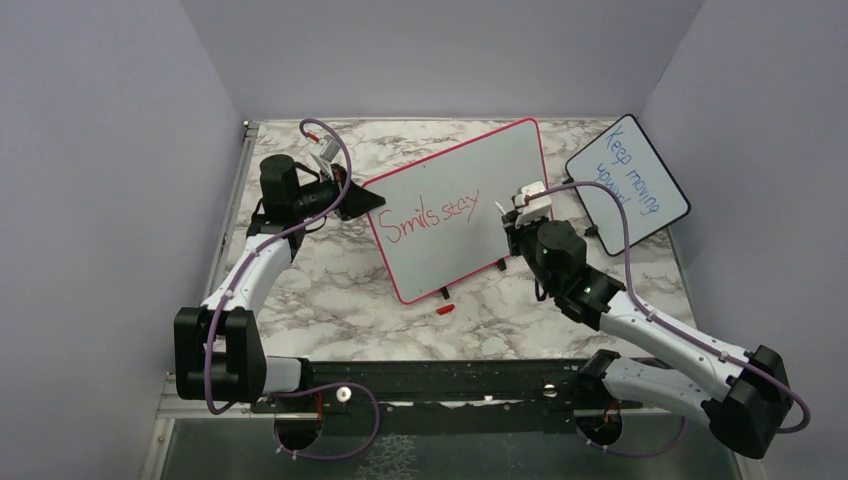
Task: Write a sentence on the whiteboard
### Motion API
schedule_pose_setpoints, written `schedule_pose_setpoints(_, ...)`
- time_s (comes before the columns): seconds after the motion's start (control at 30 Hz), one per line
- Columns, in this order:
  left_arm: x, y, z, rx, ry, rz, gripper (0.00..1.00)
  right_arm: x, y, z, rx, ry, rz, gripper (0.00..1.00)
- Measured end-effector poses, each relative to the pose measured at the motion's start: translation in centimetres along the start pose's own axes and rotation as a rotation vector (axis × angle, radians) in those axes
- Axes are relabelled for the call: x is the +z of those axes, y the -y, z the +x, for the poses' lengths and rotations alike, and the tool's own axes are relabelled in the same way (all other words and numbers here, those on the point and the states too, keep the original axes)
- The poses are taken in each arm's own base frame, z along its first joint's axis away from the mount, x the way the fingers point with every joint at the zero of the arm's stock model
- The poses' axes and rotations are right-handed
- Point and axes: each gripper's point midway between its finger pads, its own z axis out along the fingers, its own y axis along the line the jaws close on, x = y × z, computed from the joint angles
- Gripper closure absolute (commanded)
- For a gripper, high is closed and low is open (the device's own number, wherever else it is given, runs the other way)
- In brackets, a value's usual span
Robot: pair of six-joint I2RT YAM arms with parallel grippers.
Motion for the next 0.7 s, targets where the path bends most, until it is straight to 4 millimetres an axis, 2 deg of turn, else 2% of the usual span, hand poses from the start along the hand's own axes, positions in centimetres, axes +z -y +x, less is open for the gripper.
schedule_pose_setpoints(0.4,0.0,0.0,0.0,-0.001,0.000,-0.003,1.00,3.6,2.3,-3.6,-0.001,0.057,0.023,0.99)
schedule_pose_setpoints(0.7,0.0,0.1,0.0,-0.002,-0.002,-0.003,1.00,5.0,2.1,-4.3,-0.013,0.068,-0.008,0.99)
